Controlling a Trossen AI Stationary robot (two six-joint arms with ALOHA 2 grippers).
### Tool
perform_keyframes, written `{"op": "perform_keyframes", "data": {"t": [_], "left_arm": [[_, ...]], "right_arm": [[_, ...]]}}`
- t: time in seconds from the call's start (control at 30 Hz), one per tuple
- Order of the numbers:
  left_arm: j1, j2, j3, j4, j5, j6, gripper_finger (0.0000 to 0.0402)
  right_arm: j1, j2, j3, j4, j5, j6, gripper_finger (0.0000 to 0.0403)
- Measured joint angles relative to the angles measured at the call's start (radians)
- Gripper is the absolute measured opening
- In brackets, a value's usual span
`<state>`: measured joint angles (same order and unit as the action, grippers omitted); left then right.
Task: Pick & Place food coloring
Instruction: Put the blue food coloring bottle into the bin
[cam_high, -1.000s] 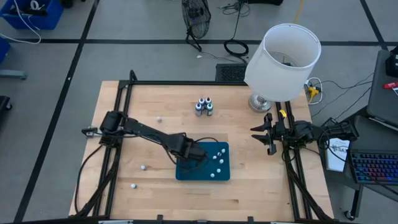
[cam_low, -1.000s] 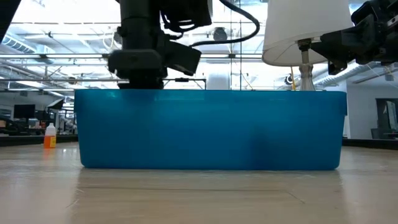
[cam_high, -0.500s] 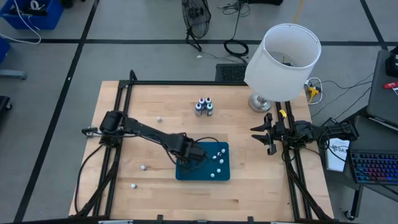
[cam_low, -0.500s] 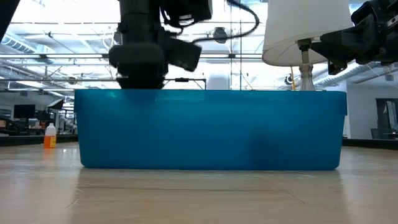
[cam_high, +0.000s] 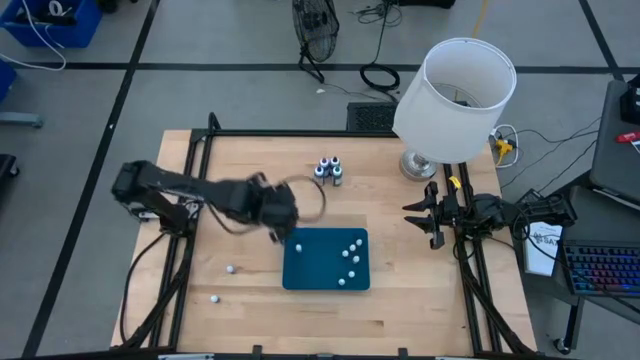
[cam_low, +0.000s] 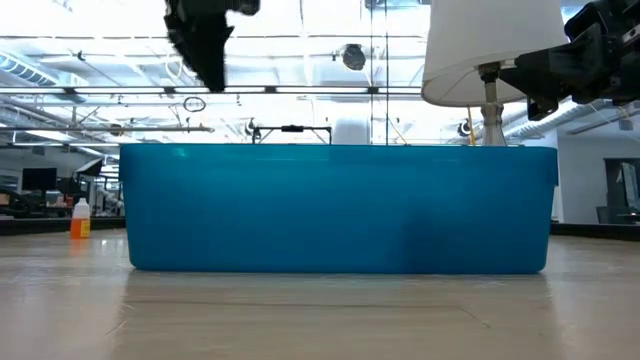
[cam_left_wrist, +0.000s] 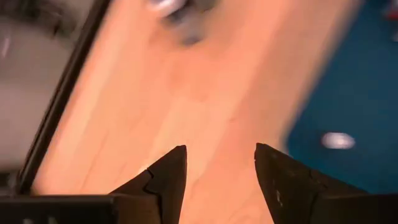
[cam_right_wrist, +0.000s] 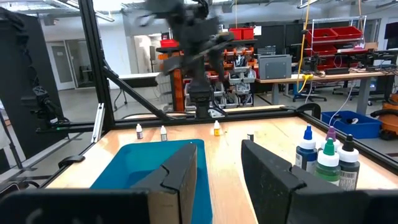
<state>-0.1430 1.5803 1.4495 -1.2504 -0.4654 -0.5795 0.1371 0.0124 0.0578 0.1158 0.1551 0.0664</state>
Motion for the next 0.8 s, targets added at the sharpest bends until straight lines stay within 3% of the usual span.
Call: {"op": "perform_keyframes", "data": {"t": [0.17, 0.3, 0.4, 0.57, 0.8], "left_arm": [[0.176, -0.062, -0.107, -0.09, 0.041, -0.122, 0.0215], [0.323, -0.073, -0.228, -0.012, 0.078, -0.102, 0.0251], [0.406, -0.071, -0.316, 0.101, 0.168, -0.018, 0.027], [0.49, -0.071, -0.436, 0.295, 0.325, 0.102, 0.0284], [0.543, -0.071, -0.518, 0.334, 0.335, 0.107, 0.0285]], "right_arm": [[0.0, 0.0, 0.0, 0.0, 0.0, 0.0, 0.0114], [0.0, 0.0, 0.0, 0.0, 0.0, 0.0, 0.0114], [0.0, 0.0, 0.0, 0.0, 0.0, 0.0, 0.0114], [0.0, 0.0, 0.0, 0.0, 0.0, 0.0, 0.0114], [0.0, 0.0, 0.0, 0.0, 0.0, 0.0, 0.0114]]}}
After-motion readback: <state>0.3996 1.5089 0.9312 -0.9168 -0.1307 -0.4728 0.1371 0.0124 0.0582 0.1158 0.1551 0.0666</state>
